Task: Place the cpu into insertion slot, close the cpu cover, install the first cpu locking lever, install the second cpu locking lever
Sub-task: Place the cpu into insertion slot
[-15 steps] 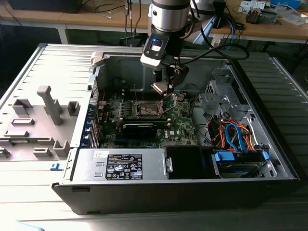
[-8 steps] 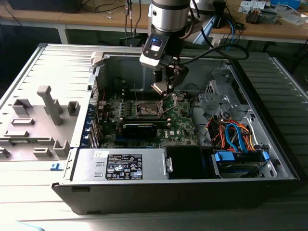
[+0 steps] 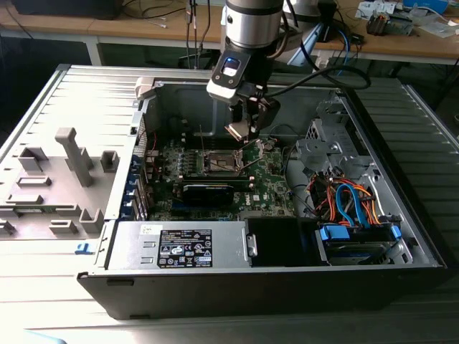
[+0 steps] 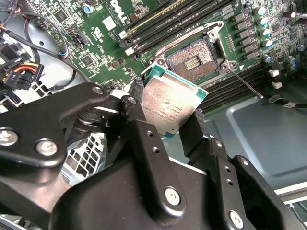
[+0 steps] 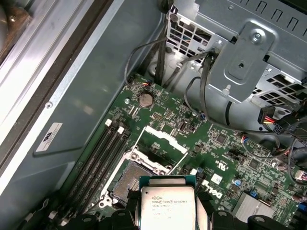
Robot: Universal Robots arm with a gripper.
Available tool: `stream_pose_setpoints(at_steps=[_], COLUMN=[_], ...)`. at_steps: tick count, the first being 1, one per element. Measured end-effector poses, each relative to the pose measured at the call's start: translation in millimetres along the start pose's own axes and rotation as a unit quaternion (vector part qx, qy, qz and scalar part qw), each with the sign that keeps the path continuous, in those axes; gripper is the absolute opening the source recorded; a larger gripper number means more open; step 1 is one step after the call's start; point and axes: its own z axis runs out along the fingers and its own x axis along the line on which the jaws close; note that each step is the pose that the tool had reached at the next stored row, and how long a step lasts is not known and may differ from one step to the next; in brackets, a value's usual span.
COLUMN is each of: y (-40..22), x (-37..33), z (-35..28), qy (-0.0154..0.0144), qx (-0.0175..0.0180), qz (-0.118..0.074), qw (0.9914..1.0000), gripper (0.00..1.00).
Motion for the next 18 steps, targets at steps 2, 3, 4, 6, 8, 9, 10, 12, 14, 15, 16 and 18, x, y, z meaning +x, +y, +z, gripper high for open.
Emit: stream_pose_setpoints(at_steps=[2,3,4,6,8,9,10,12,14,15,16,18], y=[0.0,0.0,0.0,0.0,0.0,0.0,0.0,0.0,0.0,0.0,0.0,-0.1], x=[0.0,0.0,0.0,0.0,0.0,0.0,0.0,0.0,0.0,0.0,0.0,0.0], z=[0.1,0.2,0.2,0.3,0.4,0.5,0.6,0.7,0.8,0.9,0.9,1.0], qy=[-0.0002,-0.0003,-0.0004,-0.0006,-0.0007,-0.0008,-0.0009,-0.0011,-0.0013,-0.0013,-0.0014,-0.0017], qx=[0.0,0.0001,0.0001,0.0001,0.0002,0.0002,0.0002,0.0002,0.0002,0.0003,0.0003,0.0003], qz=[0.003,0.004,0.005,0.007,0.009,0.011,0.012,0.014,0.017,0.018,0.019,0.022], qw=[1.0,0.99999,0.99999,0.99998,0.99996,0.99994,0.99993,0.9999,0.99986,0.99984,0.99982,0.99976], gripper=[0.55,0.55,0.55,0.55,0.55,0.55,0.55,0.55,0.55,0.55,0.55,0.55])
